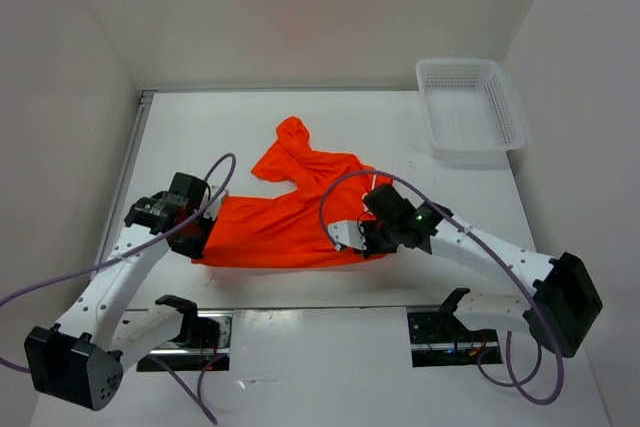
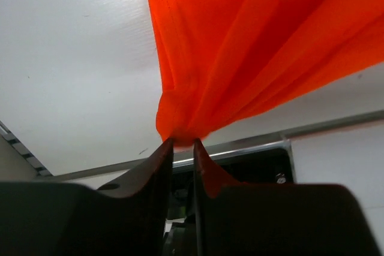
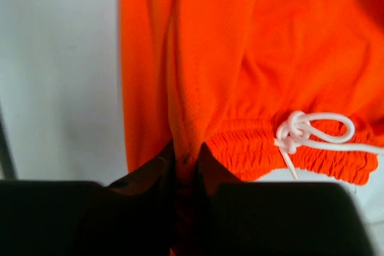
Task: Fold and stack the shorts
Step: Flatten the shorts out
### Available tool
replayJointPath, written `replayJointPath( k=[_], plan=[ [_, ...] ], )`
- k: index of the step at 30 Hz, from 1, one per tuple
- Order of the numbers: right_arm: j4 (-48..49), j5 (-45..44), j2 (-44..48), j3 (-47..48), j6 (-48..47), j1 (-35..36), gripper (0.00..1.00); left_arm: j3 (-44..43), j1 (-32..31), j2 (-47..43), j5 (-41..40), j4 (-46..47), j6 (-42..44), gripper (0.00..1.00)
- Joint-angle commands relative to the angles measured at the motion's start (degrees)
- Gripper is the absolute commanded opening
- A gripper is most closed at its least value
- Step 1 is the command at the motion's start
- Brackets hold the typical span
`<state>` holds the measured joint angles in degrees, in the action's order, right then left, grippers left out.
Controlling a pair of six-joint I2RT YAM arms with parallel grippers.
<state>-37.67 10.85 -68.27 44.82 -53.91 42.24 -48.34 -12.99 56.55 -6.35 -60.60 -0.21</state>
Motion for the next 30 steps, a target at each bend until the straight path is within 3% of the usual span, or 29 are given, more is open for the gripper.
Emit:
replayJointPath(
  k=[1, 5, 6, 8, 9, 10, 13, 15, 17, 19, 21, 22, 25, 28, 30],
  plan=[
    [-6.9, 2.1, 5.6, -2.5, -5.0, 4.2, 0.24, -0.7, -1.1, -2.6, 2.0, -4.7, 0.2, 0.3],
    [-9.6, 5.0, 16.4, -4.7, -8.4, 10.7, 0.48, -1.8, -1.1, -3.8, 3.4, -5.8, 0.2, 0.43],
    [-10.7, 5.9, 20.5, -4.7, -9.4, 11.3, 0.67, -1.8, -1.1, -3.3, 4.3, -6.5, 0.2, 0.43],
    [-9.4, 5.9, 23.0, -4.2, -6.8, 11.9, 0.78, -3.1, -1.1, -1.7, 5.5, -5.1, 0.2, 0.43],
    [-8.1, 5.4, 23.0, -3.7, -4.9, 11.9, 0.88, -3.1, -1.1, -0.9, 5.5, -3.2, 0.2, 0.43],
    [-5.5, 4.9, 23.0, -3.0, -3.5, 11.9, 0.94, -3.1, 0.6, 0.0, 4.5, 2.6, 0.2, 0.43],
    [4.7, 1.4, 18.7, 0.2, 5.4, 11.4, 0.97, -3.8, 3.7, 9.8, 1.4, 16.5, 0.2, 0.47],
    [8.7, 0.7, 13.6, 1.5, 8.1, 9.2, 0.9, -7.6, 5.3, 16.5, 0.8, 23.2, 0.2, 0.48],
    [12.2, 0.7, 9.0, 4.3, 13.1, 7.0, 0.81, -12.3, 7.5, 27.0, 1.6, 23.9, 0.2, 0.52],
    [12.2, 0.7, 1.0, 6.9, 15.7, 2.6, 0.65, -17.0, 7.5, 31.8, 1.6, 25.8, 0.2, 0.54],
    [12.2, -0.2, -4.7, 8.2, 16.2, -1.7, 0.5, -17.7, 7.5, 35.6, 2.9, 29.3, 0.2, 0.55],
    [12.2, -2.0, -9.9, 9.3, 16.2, -2.6, 0.36, -17.7, 7.5, 36.5, 2.9, 30.1, 0.2, 0.57],
    [13.5, -2.7, -15.6, 10.1, 14.3, -4.9, 0.14, -17.7, 7.0, 41.4, 2.9, 31.7, 0.2, 0.59],
    [16.1, -2.2, -15.6, 8.5, 9.6, -4.9, 0.02, -17.7, 7.0, 44.2, 4.1, 32.3, 0.2, 0.59],
    [16.7, -1.5, -16.3, 8.0, 8.0, -4.9, 0.0, -17.7, 7.0, 45.4, 5.0, 32.8, 0.2, 0.59]
  ],
)
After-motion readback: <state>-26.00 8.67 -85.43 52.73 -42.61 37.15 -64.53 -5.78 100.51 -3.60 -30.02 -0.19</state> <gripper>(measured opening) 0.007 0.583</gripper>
